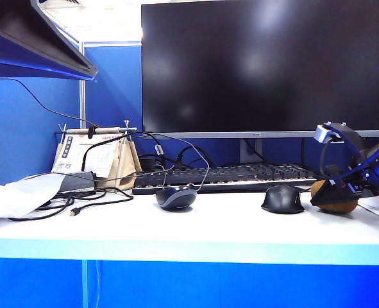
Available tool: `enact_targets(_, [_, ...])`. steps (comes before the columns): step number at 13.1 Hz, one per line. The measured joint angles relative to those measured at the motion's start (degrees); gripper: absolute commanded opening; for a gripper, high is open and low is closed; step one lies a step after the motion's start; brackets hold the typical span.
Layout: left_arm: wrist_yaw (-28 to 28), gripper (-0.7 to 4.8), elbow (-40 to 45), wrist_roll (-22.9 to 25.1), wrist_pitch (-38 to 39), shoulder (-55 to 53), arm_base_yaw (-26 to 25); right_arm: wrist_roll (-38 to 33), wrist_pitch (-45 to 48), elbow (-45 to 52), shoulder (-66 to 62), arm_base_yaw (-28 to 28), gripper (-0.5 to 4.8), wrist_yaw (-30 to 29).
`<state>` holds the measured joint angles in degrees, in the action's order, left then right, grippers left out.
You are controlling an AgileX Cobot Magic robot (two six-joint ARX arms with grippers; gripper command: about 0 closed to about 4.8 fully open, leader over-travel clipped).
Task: Pick up the kiwi and place it near the upside-down mouse.
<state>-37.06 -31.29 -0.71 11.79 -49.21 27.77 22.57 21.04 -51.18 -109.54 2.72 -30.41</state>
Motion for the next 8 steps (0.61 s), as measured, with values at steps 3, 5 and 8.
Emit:
enact_targets(3, [0.0, -0.01, 0.0, 0.0, 0.02, 0.0, 0.0, -2.58, -0.35, 0.0, 0.07, 0.02, 2.28, -1.11])
enact_targets(5, [0.22, -0.01, 0.0, 0.02, 0.0, 0.0, 0.0, -7.78, -0.55, -0.04, 3.17, -0.04, 2.28, -4.09])
enact_targets(8, [0.63, -0.01, 0.0, 1.33, -0.04, 0.0, 0.0, -11.65, -1.25, -0.17, 12.52, -2.4, 2.29, -5.44])
